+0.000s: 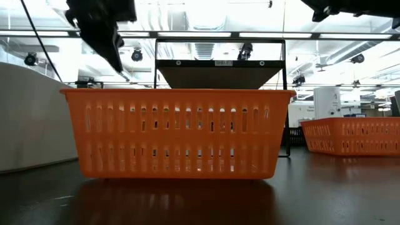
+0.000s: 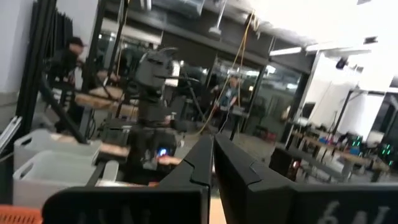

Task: Stack baskets on shelf by color
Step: Put the top orange bin on the shelf

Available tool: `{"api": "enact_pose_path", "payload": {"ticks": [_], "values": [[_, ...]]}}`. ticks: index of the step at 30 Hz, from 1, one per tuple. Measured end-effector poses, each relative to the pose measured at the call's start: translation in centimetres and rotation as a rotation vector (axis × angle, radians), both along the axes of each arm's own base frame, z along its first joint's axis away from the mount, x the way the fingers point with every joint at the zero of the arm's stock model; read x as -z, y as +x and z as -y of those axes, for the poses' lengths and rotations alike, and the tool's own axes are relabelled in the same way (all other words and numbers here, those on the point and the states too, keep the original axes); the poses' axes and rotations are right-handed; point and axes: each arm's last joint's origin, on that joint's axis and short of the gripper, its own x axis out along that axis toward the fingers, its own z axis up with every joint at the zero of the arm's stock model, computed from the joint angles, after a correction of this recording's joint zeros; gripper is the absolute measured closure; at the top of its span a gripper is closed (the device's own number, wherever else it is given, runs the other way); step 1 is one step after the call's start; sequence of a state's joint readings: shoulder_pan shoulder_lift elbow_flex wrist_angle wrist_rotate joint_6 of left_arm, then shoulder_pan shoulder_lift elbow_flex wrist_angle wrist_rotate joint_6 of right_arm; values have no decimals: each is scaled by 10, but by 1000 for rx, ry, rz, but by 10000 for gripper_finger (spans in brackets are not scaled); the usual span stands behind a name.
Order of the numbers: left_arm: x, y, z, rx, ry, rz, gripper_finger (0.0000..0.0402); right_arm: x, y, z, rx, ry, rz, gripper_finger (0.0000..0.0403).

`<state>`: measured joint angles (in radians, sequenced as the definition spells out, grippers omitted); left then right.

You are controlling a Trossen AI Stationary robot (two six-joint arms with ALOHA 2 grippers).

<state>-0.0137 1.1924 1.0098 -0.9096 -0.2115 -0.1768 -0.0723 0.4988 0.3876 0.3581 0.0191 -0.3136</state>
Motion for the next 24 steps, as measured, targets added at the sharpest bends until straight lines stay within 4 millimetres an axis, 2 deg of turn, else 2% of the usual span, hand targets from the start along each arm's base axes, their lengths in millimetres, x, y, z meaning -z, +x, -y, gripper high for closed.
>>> {"api": "enact_pose_path", "payload": {"ticks": [5, 9, 15, 24], "values": [[20, 12, -17, 8, 10, -133, 269, 2, 0, 0, 1, 1, -13, 394], [38, 24, -26, 64, 35, -231, 231, 2, 0, 0, 1, 1, -16, 394], [61, 36, -36, 63, 26, -334, 224, 5, 0, 0, 2, 3, -41, 394], [78, 44, -42, 84, -6, -391, 224, 5, 0, 0, 8, 4, -45, 394]]}}
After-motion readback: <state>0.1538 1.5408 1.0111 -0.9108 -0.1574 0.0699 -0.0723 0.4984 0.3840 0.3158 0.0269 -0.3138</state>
